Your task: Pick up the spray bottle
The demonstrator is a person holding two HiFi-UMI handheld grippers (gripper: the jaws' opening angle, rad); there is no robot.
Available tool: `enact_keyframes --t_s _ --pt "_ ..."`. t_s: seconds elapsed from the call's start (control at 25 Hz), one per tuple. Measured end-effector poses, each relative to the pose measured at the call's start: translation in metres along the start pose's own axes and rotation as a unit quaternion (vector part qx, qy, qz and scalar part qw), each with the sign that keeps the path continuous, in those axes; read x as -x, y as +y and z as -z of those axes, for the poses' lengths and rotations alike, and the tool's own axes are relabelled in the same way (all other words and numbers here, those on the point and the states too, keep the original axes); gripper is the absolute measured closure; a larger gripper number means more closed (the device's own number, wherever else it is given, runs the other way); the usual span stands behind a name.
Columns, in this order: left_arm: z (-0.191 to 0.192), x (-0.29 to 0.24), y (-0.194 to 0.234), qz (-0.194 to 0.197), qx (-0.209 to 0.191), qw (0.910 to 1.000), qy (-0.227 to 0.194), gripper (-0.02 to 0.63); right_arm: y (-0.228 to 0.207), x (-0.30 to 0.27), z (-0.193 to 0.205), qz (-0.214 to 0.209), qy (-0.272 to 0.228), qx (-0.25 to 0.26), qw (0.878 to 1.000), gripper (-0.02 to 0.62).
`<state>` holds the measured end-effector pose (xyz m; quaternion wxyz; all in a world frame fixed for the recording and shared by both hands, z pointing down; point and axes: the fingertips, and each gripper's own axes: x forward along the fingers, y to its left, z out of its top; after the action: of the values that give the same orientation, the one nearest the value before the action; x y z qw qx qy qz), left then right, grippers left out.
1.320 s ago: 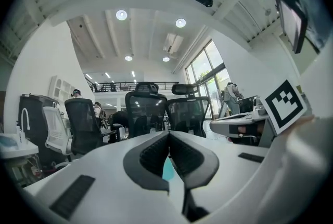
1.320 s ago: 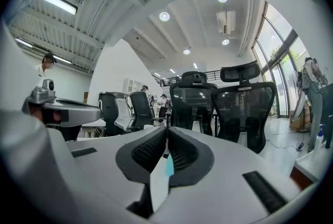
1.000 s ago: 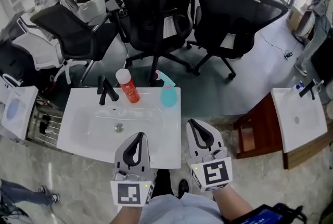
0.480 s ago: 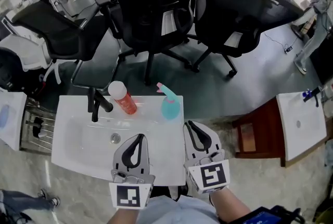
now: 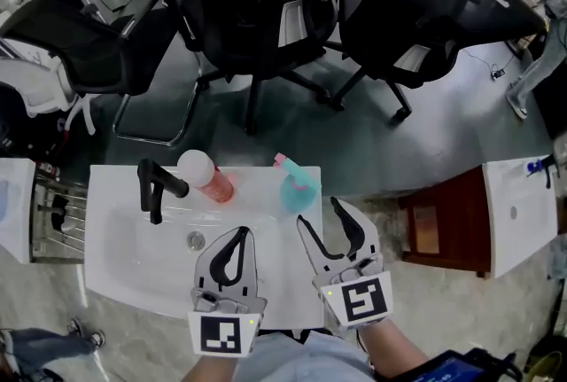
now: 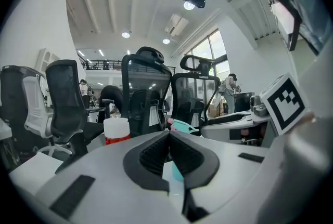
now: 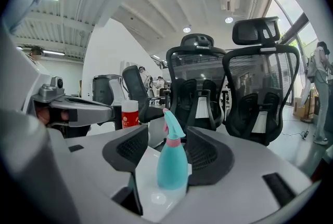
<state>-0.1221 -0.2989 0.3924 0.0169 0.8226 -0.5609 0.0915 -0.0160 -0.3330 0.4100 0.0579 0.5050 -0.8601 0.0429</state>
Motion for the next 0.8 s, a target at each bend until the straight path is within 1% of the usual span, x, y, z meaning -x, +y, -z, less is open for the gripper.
enact_keyframes --t_s 0.16,0.28,0.48,0.8 --pt "0.008 -0.012 0.009 0.004 0.004 0.9999 0.011 0.589 -0.006 -0.016 0.006 0.006 0.01 -0.004 1.0 0.33" --pt "0.011 -0.021 0.011 0.01 0.001 0.9999 0.009 0.591 -0.009 -0.027 0.01 0.007 0.013 -0.007 1.0 0.318" --pt "0.019 -0.032 0.015 0.018 0.007 0.9996 0.021 0.591 -0.012 -0.046 0.012 0.007 0.017 -0.009 1.0 0.314" --pt "0.03 -0.045 0.029 0.015 0.015 0.999 0.039 0.589 -0.014 -0.071 0.016 -0.002 0.027 -0.011 1.0 0.318"
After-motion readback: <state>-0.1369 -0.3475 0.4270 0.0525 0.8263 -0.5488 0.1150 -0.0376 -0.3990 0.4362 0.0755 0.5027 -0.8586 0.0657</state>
